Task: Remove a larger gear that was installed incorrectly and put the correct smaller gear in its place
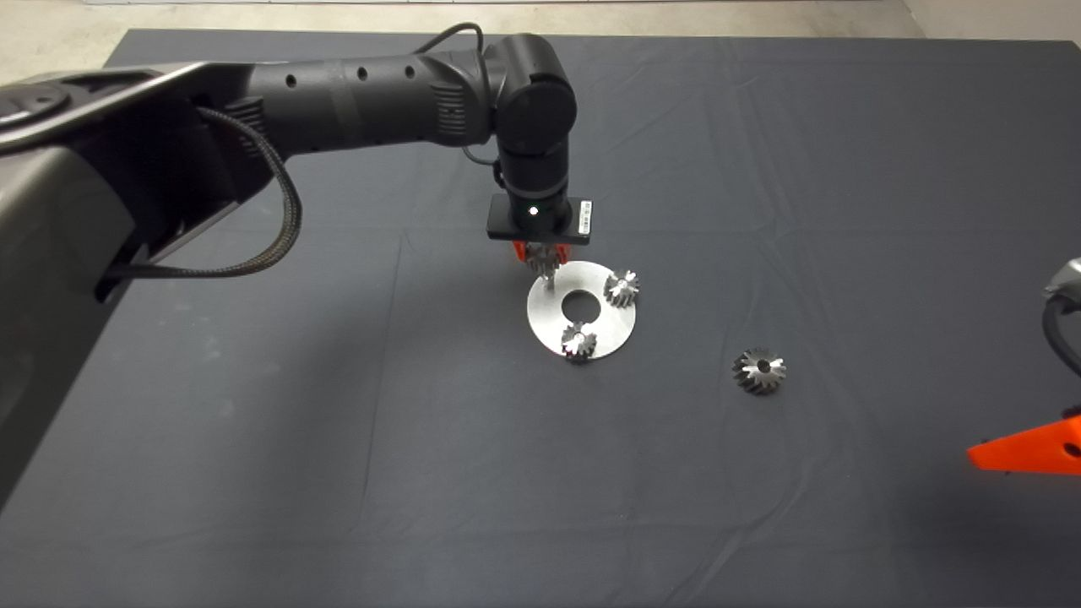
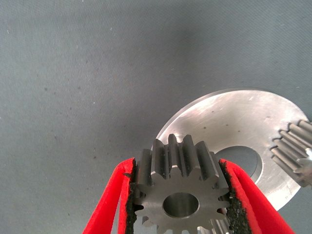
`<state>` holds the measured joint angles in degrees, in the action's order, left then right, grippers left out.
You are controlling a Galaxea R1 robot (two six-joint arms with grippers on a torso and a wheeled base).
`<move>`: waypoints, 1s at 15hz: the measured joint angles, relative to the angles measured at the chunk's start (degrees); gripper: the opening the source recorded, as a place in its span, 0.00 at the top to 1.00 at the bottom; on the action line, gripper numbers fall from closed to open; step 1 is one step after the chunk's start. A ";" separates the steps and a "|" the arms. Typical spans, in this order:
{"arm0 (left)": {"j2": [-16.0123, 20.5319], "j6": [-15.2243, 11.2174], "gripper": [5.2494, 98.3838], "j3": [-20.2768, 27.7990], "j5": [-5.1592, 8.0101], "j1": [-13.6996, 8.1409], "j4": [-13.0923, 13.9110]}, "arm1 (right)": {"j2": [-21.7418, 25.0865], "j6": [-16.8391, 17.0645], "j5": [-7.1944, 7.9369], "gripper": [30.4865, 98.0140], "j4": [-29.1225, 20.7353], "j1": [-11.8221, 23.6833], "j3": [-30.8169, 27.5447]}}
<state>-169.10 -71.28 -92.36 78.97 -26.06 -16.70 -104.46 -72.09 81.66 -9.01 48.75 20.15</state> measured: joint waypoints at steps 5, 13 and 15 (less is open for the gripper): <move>0.05 0.00 0.68 -0.93 -0.14 1.12 -0.05 | 0.01 0.01 -0.02 0.00 0.00 -0.01 0.00; 0.05 0.00 0.68 -1.16 -1.95 1.12 0.00 | 0.00 -0.01 0.00 0.00 0.00 -0.01 0.00; 0.02 0.00 0.68 -1.16 -2.57 1.12 0.00 | 0.02 -0.02 0.01 0.00 0.00 0.00 0.00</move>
<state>-169.07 -71.28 -93.53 76.40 -24.94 -16.70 -104.44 -72.11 81.67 -9.01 48.75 20.15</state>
